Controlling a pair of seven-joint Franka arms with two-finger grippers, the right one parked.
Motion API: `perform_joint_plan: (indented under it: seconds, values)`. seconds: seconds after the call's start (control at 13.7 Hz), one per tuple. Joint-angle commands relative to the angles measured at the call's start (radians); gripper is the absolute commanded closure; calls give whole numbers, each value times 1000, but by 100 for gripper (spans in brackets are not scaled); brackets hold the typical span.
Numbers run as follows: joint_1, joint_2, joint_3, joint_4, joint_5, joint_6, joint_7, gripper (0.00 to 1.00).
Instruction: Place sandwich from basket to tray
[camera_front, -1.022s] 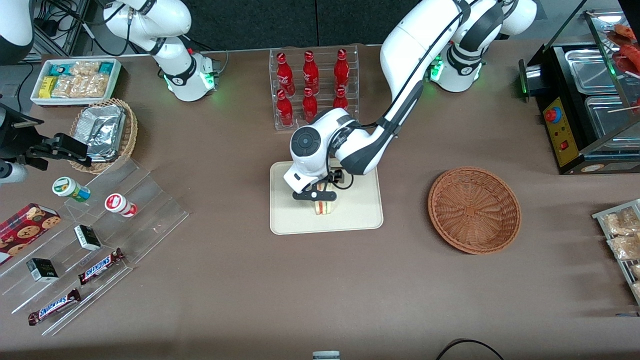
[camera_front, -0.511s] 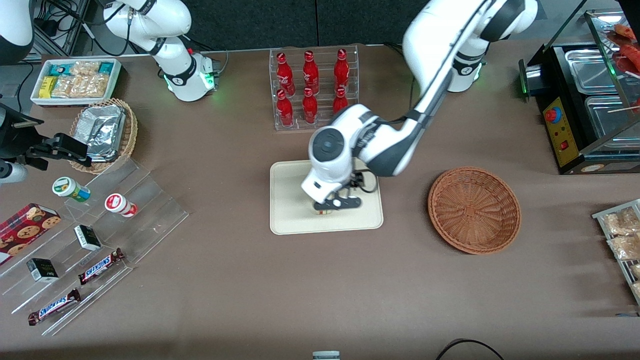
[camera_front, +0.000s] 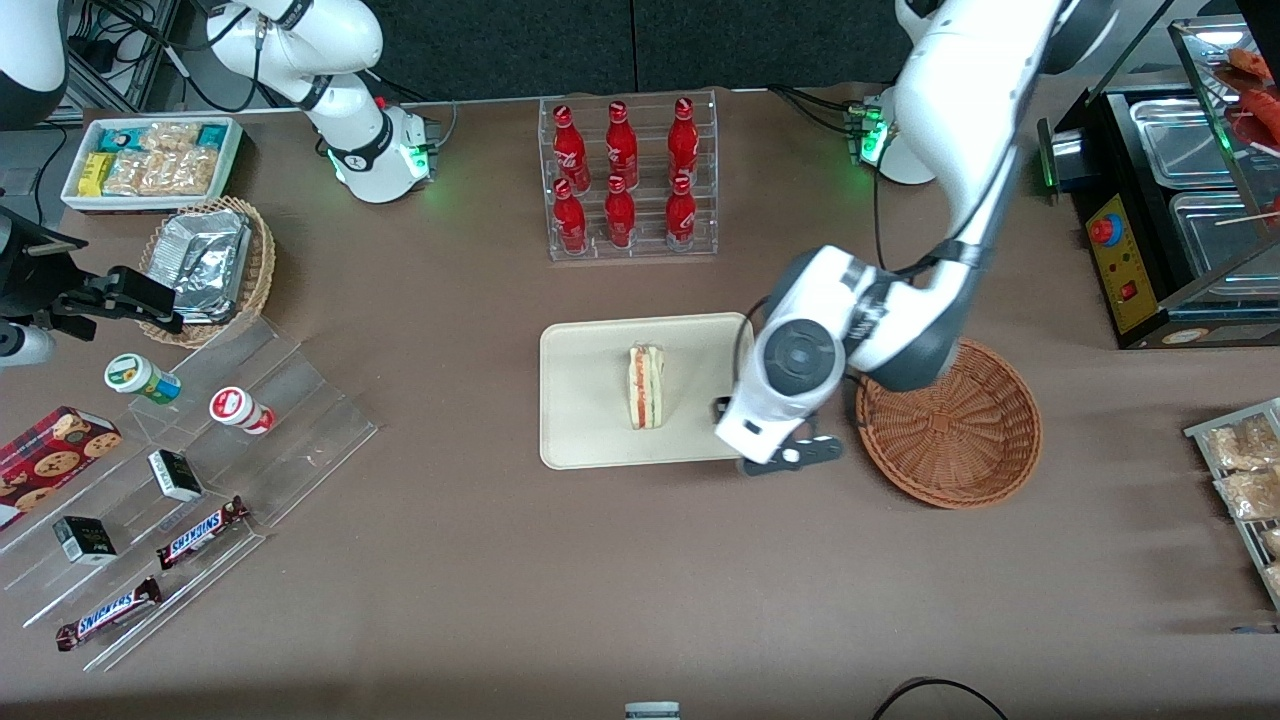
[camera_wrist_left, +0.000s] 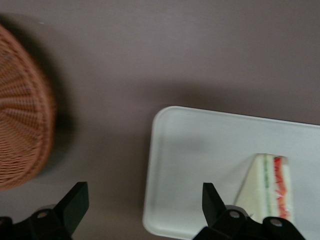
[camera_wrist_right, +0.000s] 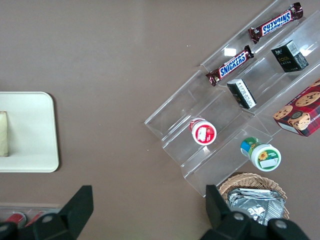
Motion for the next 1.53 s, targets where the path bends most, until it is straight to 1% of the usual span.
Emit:
perform_joint_plan:
  seconds: [0.0,0.22,0.44,0.58,0.88,1.17,1.39,1.46]
  values:
    - [88,-90,-10,-51,-20,-79,99,0]
    - [169,-138,-10,-52,-41,-150,226,0]
    - [281,-219,-11,-74,-57,-253,463,0]
    - [344,-280,-14,-96,-57,-293,527,0]
    - [400,-405,-14,-167,-52,-380,540,0]
    - [429,-481,-16,-169,-51,-431,540,0]
    - [493,-550,-52,-166,-37,-517,644,0]
    - [499,-570,-53,-169,-37,-534,643,0]
